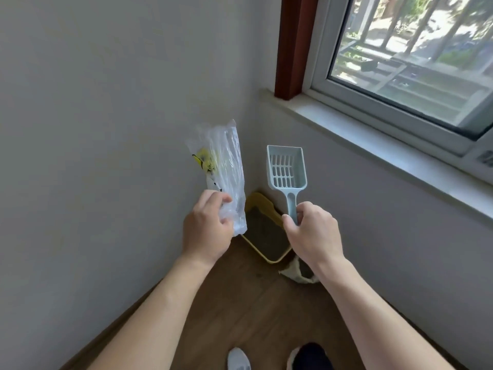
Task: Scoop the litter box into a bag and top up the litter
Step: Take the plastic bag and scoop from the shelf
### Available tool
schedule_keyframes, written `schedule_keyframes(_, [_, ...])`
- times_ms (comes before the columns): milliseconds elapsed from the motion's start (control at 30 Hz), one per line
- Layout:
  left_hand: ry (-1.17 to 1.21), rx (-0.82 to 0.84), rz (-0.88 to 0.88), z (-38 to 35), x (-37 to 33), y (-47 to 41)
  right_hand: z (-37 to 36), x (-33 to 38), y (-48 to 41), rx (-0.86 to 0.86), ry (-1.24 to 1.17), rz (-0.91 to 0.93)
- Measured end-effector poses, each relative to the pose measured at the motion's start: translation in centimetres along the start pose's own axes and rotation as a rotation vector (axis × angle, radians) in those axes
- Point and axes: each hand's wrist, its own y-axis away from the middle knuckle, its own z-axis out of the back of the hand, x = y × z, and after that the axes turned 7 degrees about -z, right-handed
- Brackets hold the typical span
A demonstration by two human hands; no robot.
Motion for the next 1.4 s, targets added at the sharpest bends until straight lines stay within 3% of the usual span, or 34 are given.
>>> schedule_keyframes(533, [0.046,0.146,-0.054,-12.4,10.5,-5.7,-14.2,-3.3,-8.9,0.088,0.005,-0.192])
schedule_keyframes(767, [0.117,0.284,-0.098,-22.8,18.0,-4.6,-24.5,-7.6,-12.5,0.118,0.052,-0.344])
schedule_keyframes(1133, [0.185,0.341,-0.070,-39.8,30.7,1.4,-44.4,-16.1,-15.4,0.168,0.078,-0.388])
schedule_keyframes(1400, [0.154,0.364,-0.091,-51.4,36.0,4.6,-55.9,-23.7,-19.3,0.103,0.064,-0.375])
